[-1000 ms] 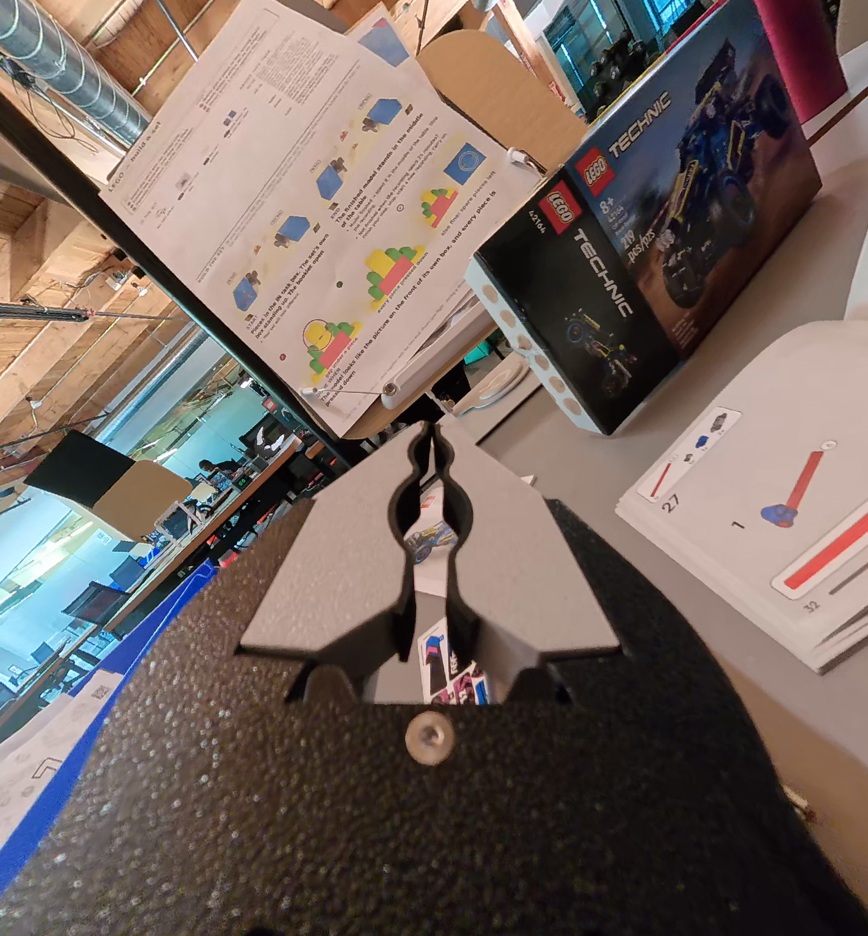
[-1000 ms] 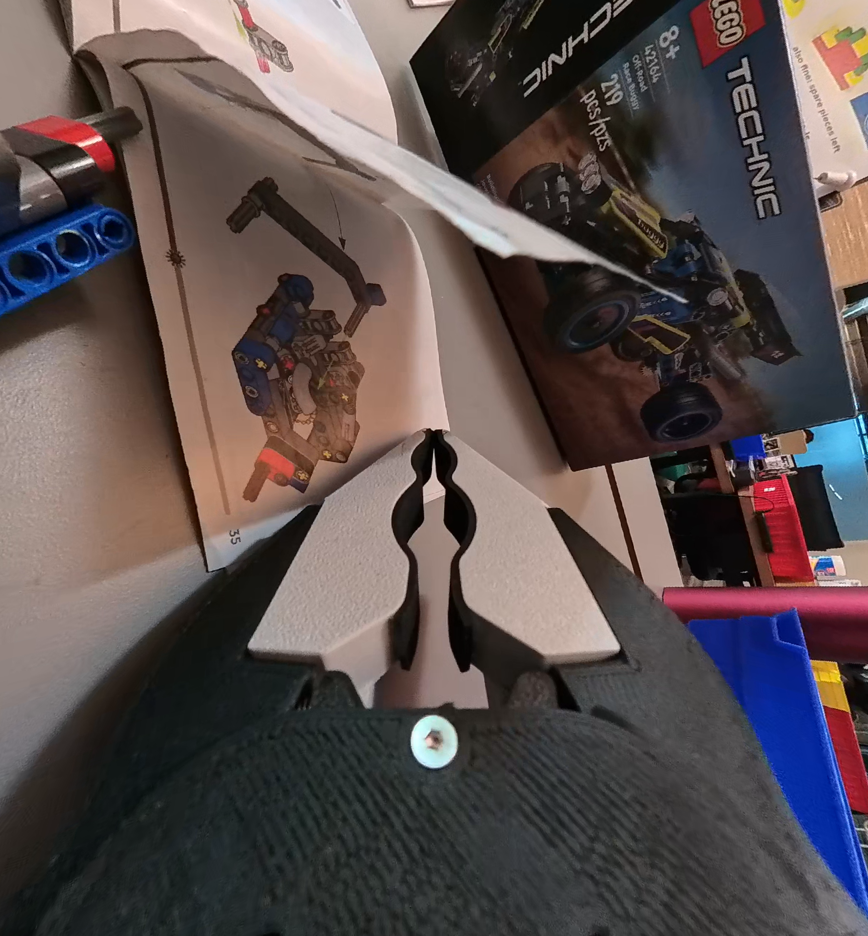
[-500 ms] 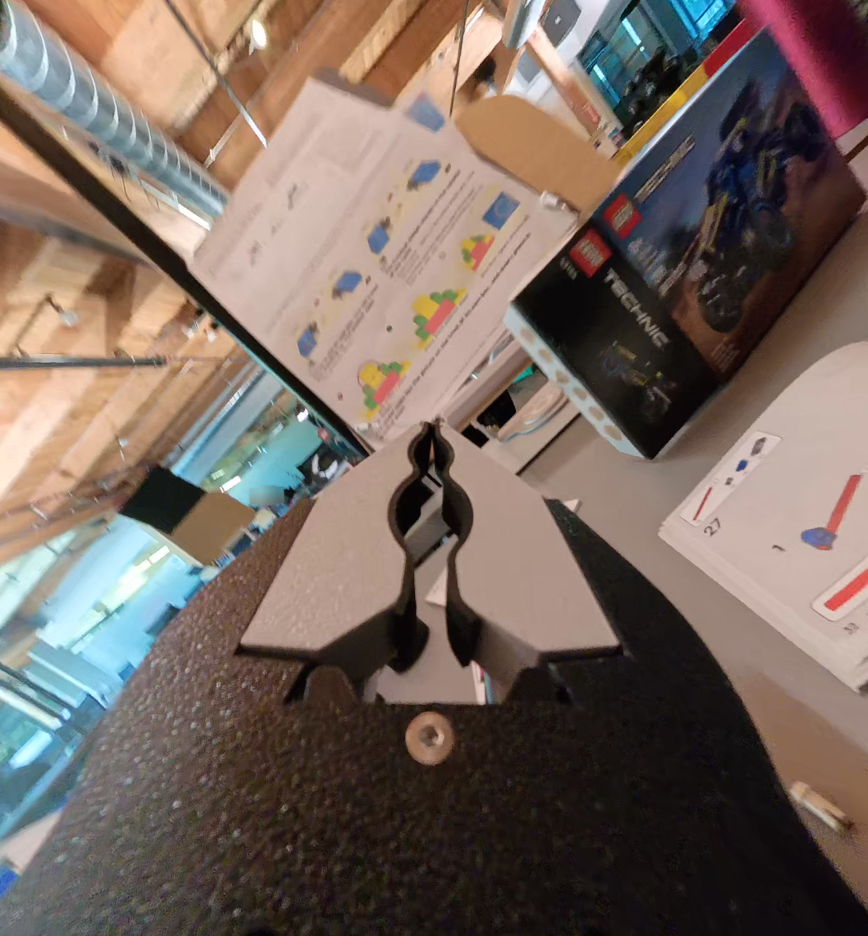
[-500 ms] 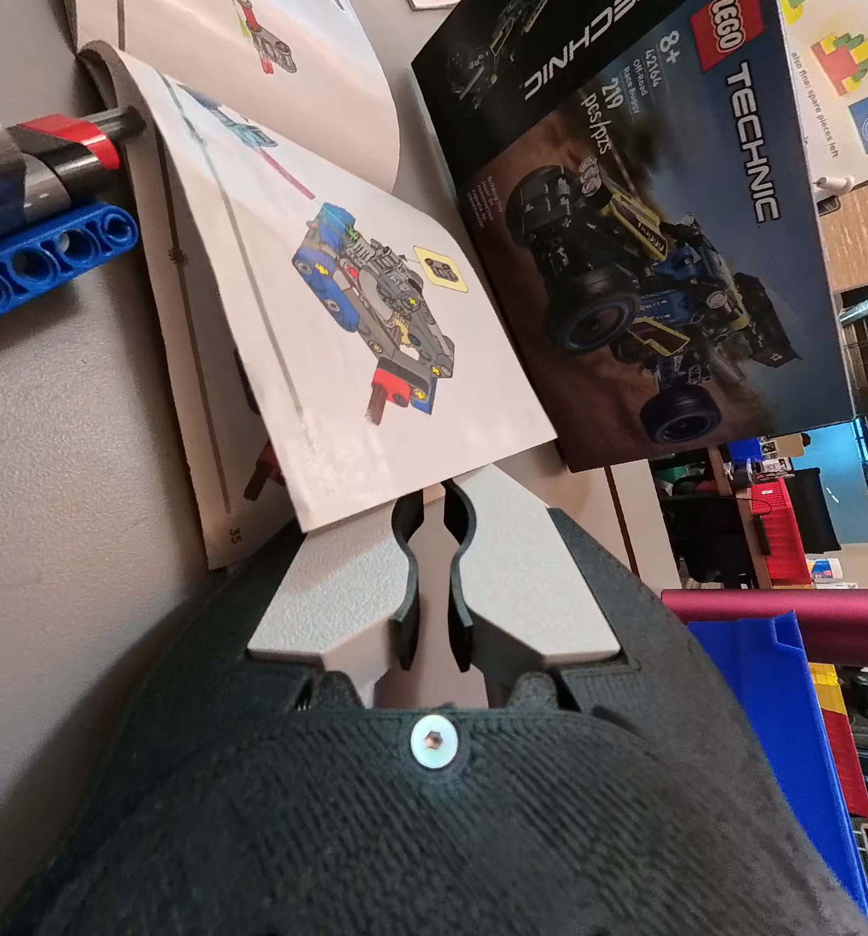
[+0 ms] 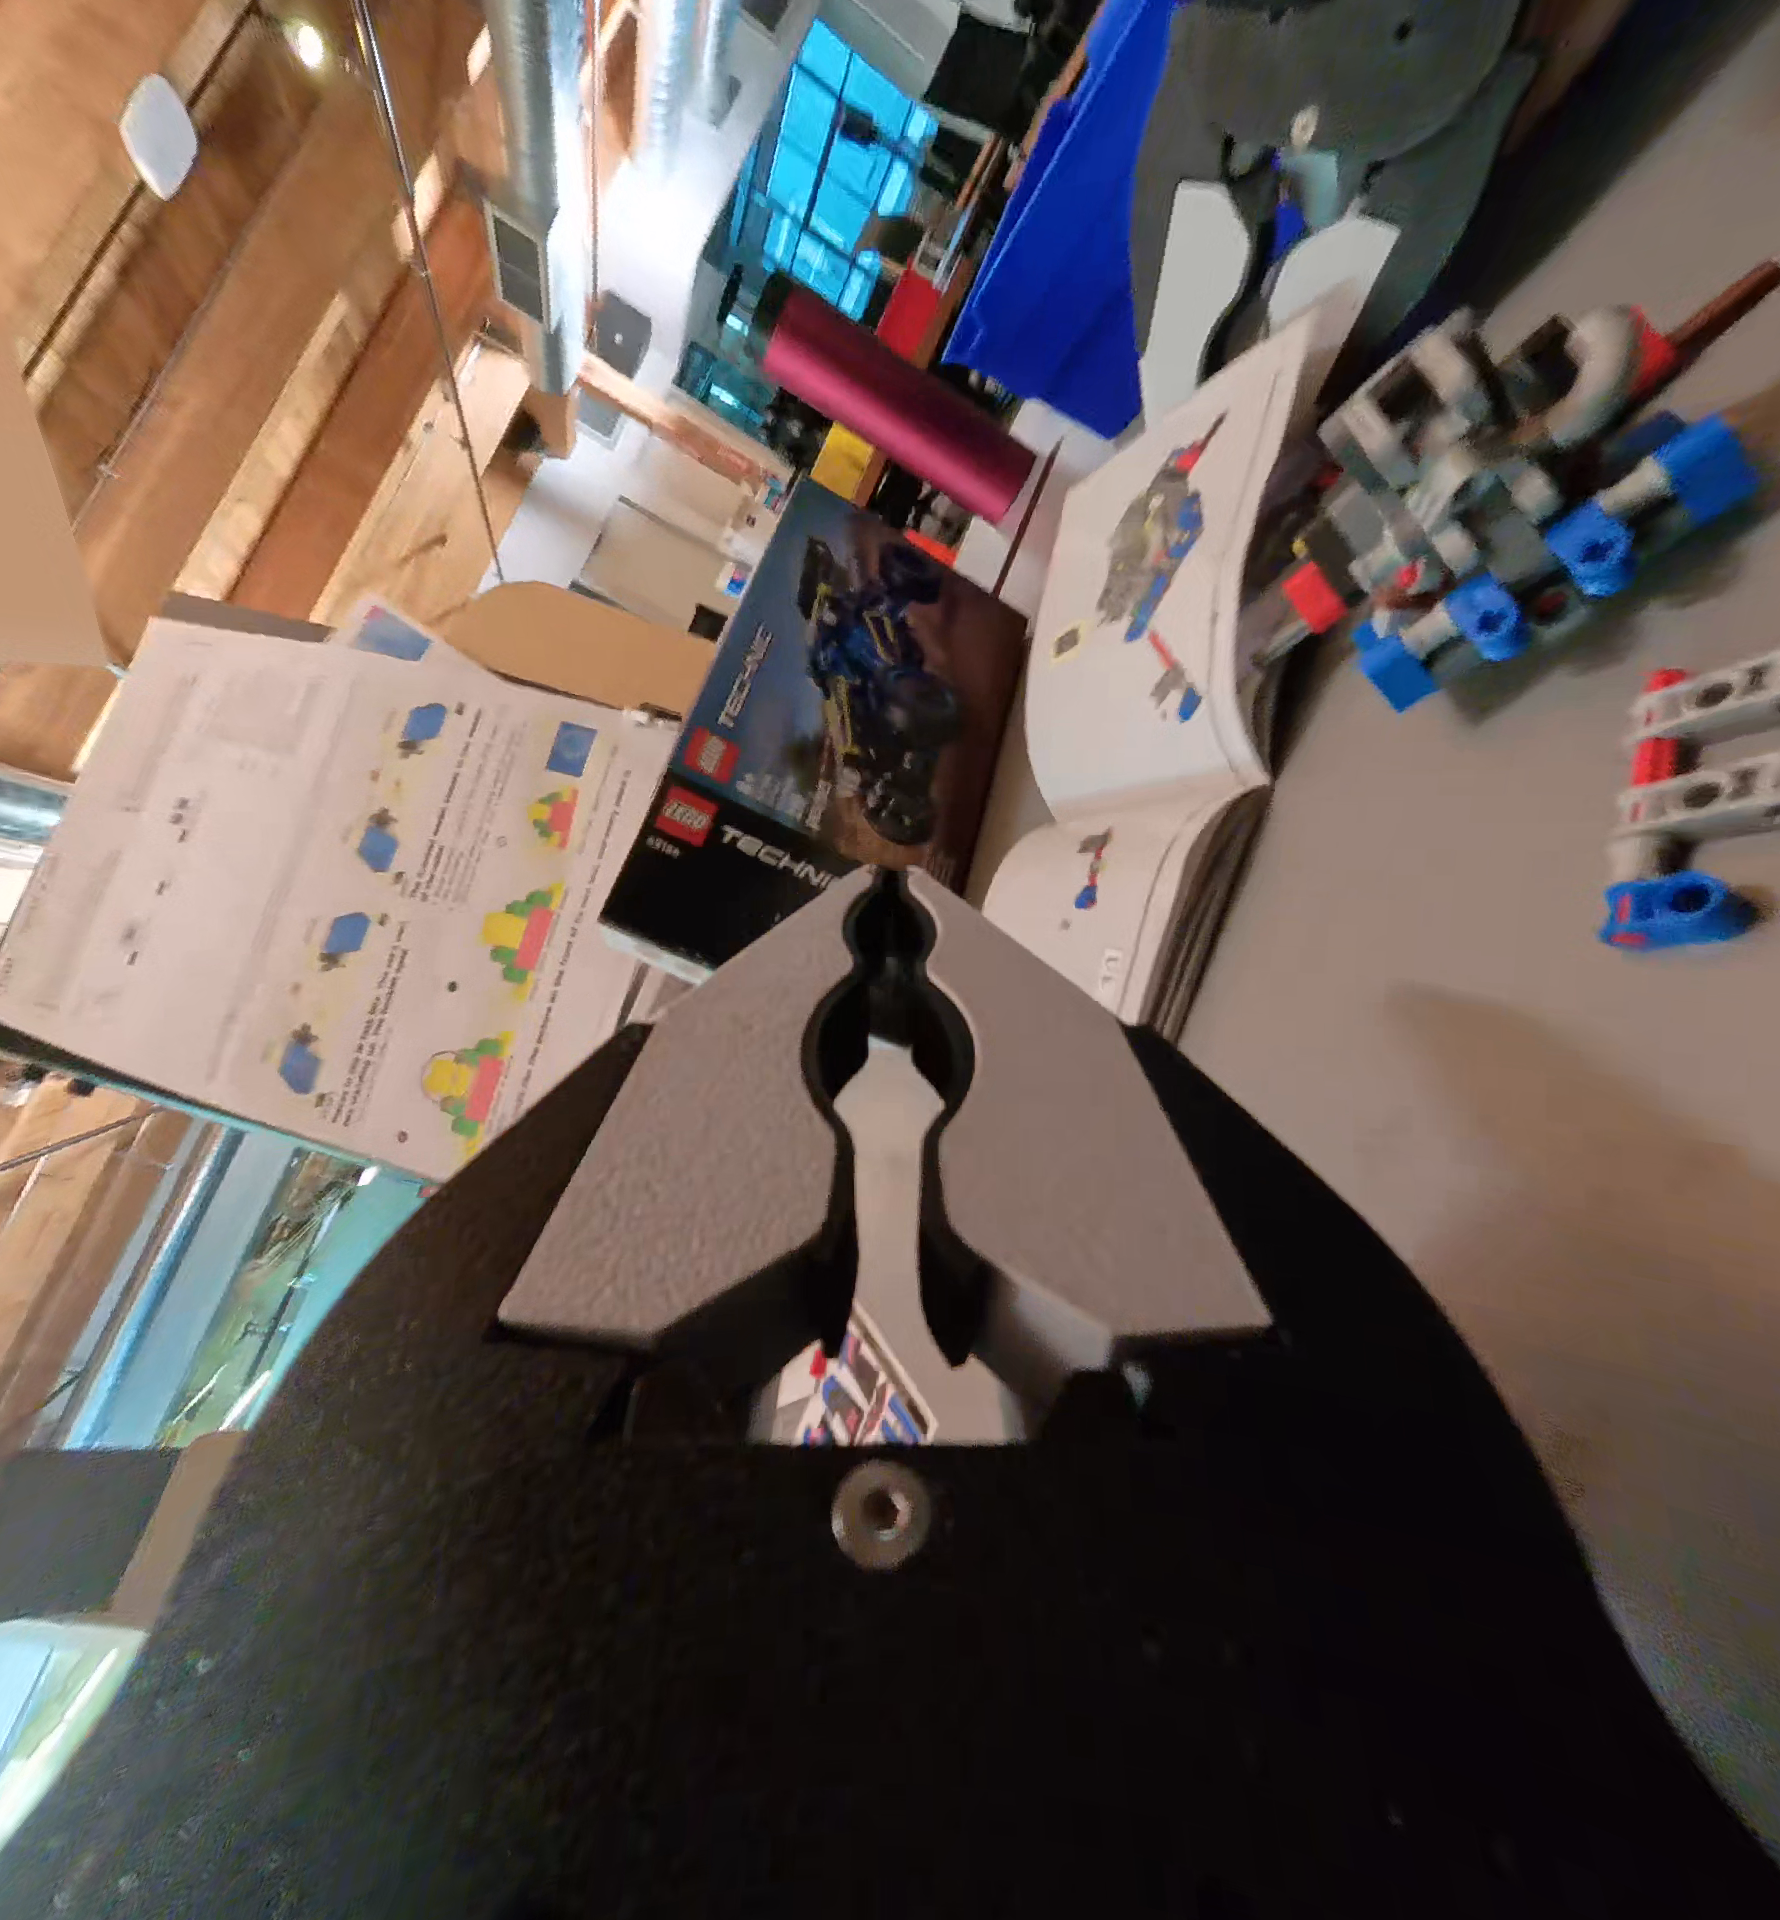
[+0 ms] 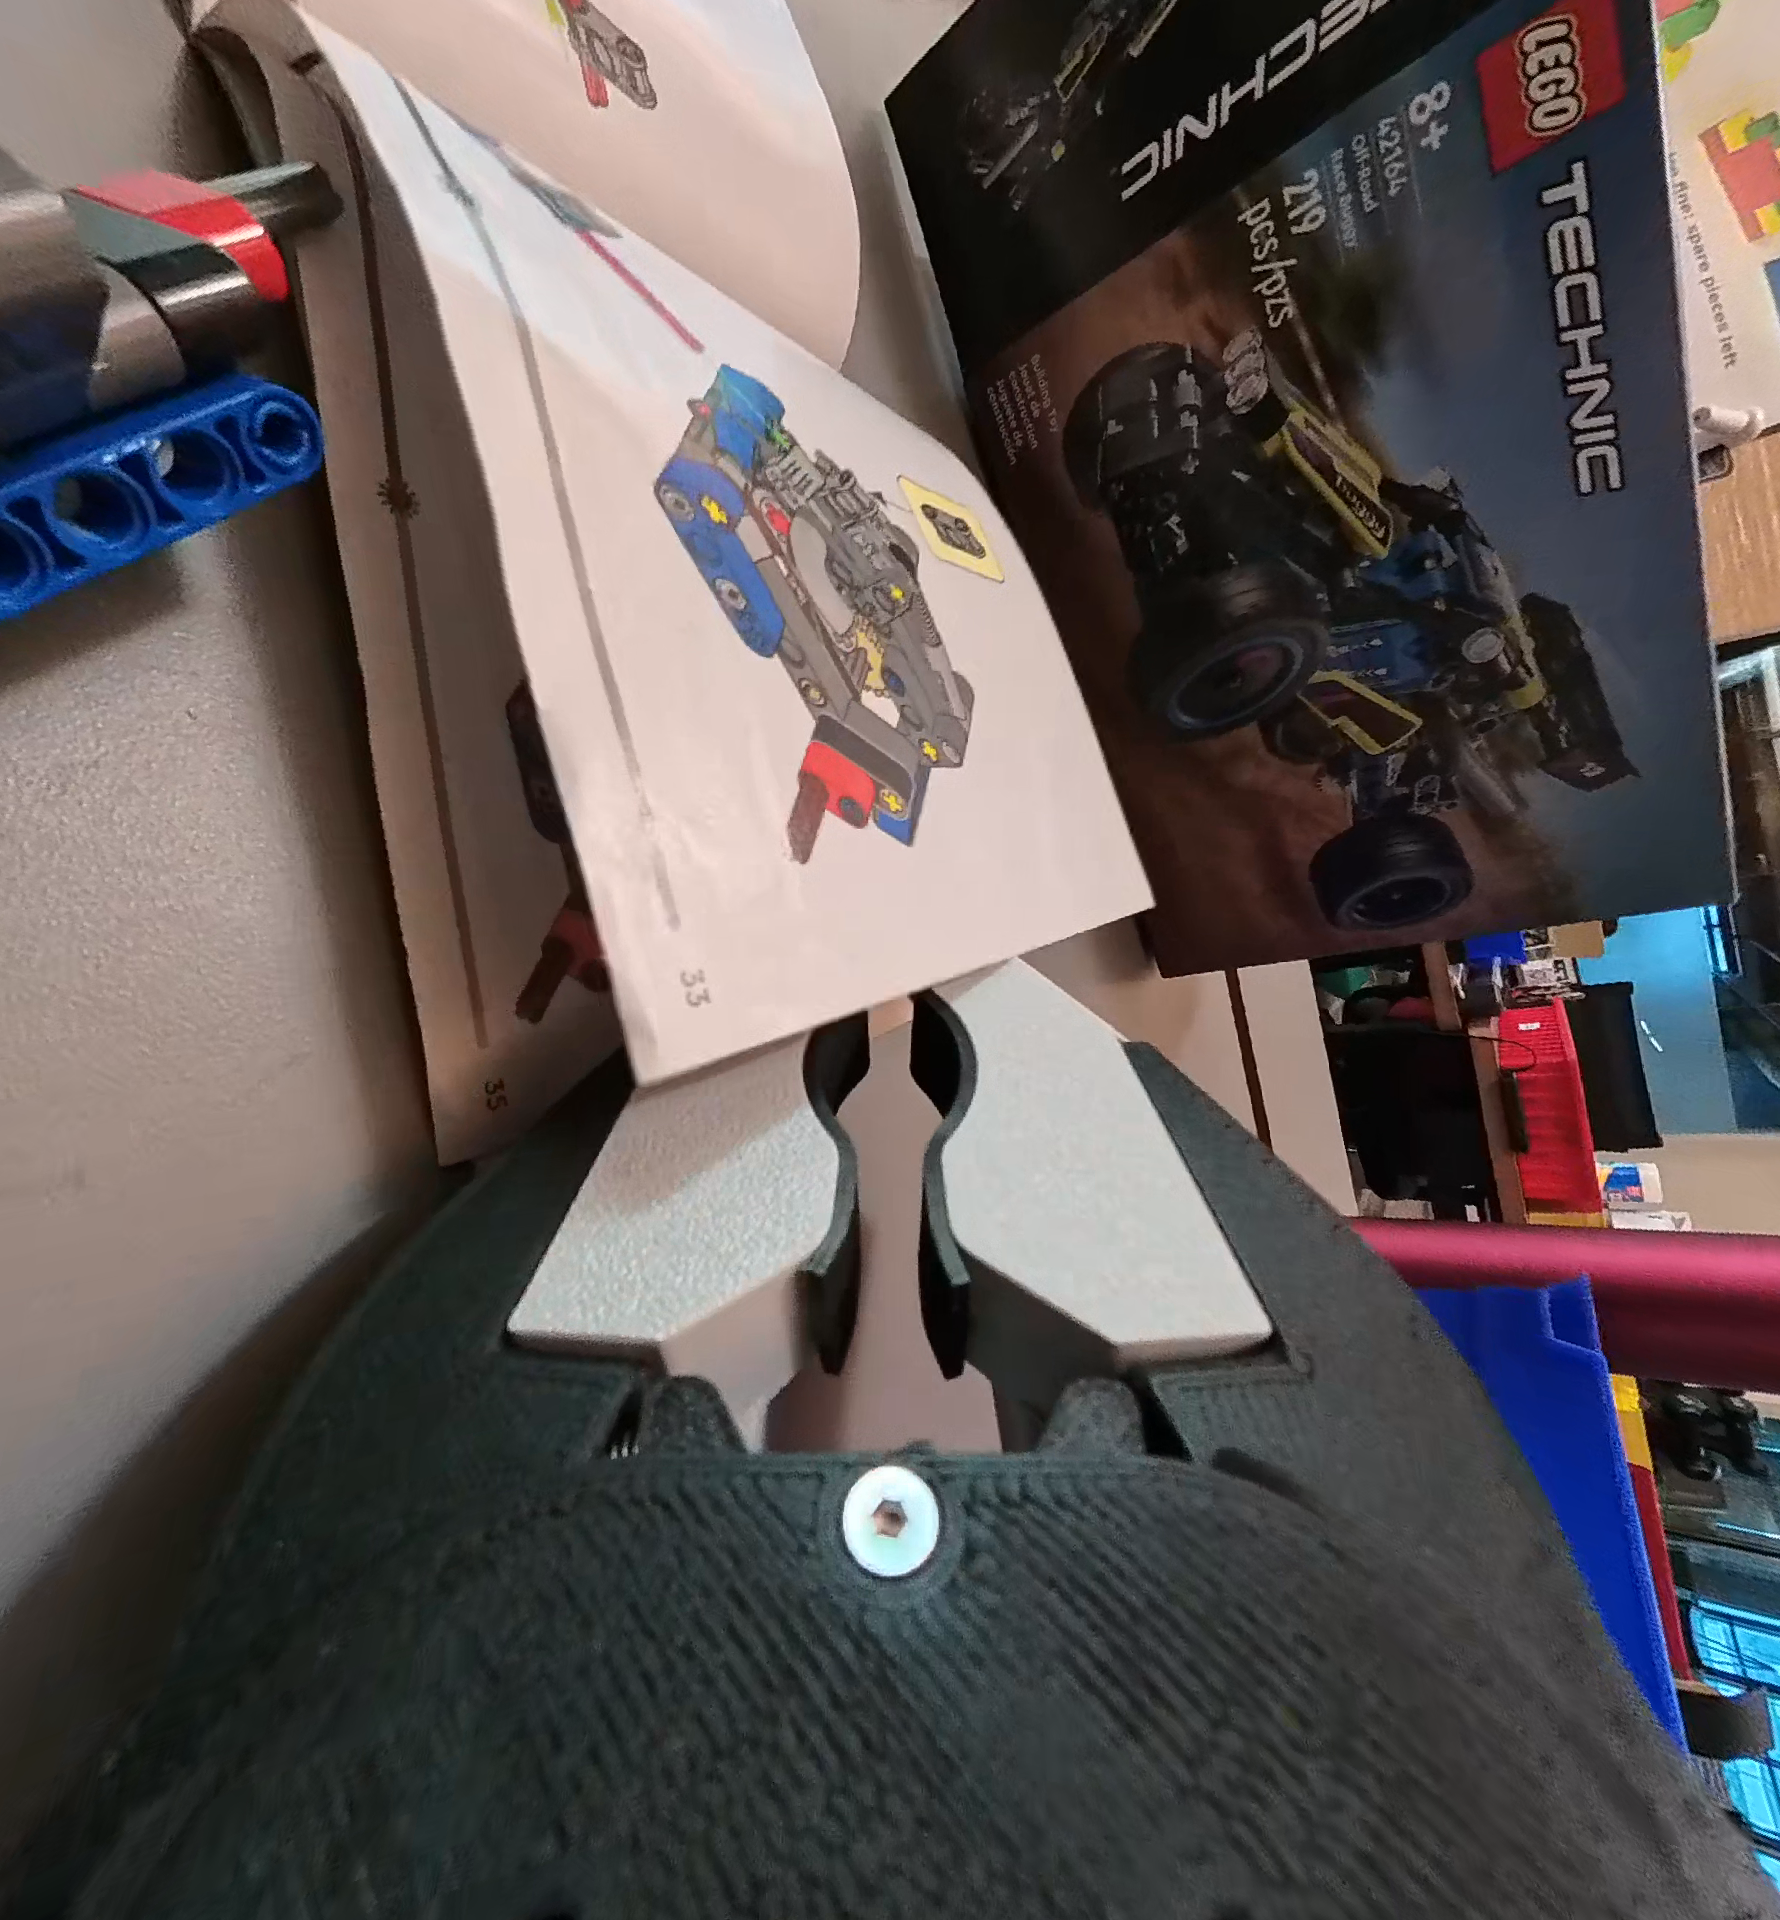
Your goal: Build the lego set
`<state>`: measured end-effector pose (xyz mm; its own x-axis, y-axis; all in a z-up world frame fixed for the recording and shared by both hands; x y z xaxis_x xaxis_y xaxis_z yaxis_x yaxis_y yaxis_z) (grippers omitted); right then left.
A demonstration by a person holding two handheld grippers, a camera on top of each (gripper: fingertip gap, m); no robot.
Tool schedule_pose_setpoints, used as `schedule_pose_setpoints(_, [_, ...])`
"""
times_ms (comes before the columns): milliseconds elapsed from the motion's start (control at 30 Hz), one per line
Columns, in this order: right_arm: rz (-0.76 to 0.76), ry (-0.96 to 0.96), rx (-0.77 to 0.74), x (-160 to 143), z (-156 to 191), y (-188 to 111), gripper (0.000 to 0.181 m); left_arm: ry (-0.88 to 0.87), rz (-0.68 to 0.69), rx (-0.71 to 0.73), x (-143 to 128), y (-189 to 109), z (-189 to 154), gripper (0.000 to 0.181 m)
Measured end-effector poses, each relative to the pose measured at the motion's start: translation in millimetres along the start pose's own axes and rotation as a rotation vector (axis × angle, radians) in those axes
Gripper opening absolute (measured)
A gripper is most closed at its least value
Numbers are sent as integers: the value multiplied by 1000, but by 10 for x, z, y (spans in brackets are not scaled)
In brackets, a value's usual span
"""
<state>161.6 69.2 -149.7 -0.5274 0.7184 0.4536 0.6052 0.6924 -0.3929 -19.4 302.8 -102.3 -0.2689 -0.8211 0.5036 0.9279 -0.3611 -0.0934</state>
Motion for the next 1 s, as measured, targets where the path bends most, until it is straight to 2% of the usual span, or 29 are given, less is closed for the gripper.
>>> schedule_pose_setpoints(700, [28,-25,-21,-24,-10,22,0,8,20,-51,-15,18,-48,0])
schedule_pose_setpoints(733, [27,-14,-20,-33,-19,22,0,-17,9,-79,-10,19,-53,0])
schedule_pose_setpoints(800, [25,11,-16,-56,-42,5,0,-131,-51,-234,11,25,-94,0])
schedule_pose_setpoints(900, [16,41,-8,-62,-81,-58,9,-306,-131,-395,109,18,-81,5])
schedule_pose_setpoints(1000, [4,56,9,-36,-125,-142,12,-434,-83,-522,211,96,-58,12])
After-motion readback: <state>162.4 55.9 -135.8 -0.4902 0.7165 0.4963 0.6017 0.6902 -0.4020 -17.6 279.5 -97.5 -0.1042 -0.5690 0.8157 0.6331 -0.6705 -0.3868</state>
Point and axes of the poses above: each gripper's, where its closed fingertips meet, y out along the fingers, x out of its top, z = x × y across the jaws, the point moved 10 cm from there along -y, back along the fingers, and after that the axes turned 3 degrees about -x, right-handed, at the moved point
